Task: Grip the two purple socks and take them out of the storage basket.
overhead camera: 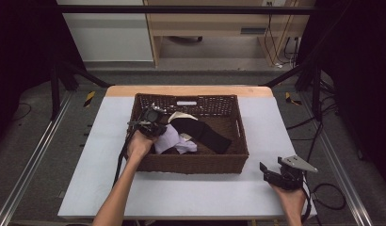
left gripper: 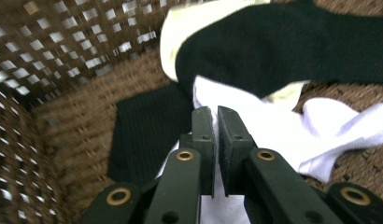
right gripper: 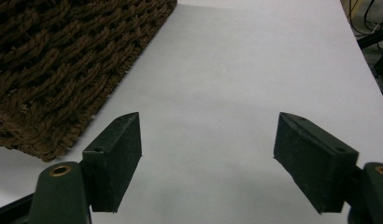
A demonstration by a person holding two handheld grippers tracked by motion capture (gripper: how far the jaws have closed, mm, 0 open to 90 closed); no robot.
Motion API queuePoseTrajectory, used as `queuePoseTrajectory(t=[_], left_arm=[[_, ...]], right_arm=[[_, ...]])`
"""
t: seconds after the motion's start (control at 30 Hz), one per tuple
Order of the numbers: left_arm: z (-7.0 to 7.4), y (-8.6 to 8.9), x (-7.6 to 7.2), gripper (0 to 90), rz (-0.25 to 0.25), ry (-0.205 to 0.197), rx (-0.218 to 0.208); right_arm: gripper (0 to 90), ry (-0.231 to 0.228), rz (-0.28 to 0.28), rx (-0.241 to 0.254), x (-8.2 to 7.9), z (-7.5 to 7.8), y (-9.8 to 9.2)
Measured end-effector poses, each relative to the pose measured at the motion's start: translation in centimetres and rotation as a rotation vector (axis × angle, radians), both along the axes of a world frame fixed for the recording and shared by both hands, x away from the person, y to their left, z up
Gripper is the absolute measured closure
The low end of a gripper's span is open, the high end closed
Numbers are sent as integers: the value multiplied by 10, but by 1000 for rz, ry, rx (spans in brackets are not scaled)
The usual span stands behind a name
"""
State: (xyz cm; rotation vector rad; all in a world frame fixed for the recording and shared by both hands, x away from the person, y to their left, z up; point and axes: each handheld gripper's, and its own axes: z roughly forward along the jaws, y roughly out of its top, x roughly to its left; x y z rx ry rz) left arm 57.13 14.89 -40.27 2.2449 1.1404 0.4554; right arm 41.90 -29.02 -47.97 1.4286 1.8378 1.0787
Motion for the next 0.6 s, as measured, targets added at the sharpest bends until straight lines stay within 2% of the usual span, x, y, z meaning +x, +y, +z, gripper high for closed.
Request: queuePoseTrajectory(t=[0.07, 0.13, 0.3, 0.47, 0.6], left_arm=[[4, 0, -4, 850, -12, -52, -23], [6, 2, -5, 852, -15, -66, -34], [16, 8, -9, 854, -10, -145, -126], [25, 9, -16, 855, -14, -231, -149], [33, 13, -21, 855, -3, -268, -208]], right_arm=[[236, 0, 0, -6, 1, 0, 0], [236, -1, -1, -3, 1, 0, 0], [237, -1, -4, 3, 0, 0, -1], [237, -1, -5, 0, 1, 0, -1], [237, 1, -7, 2, 0, 0, -1]])
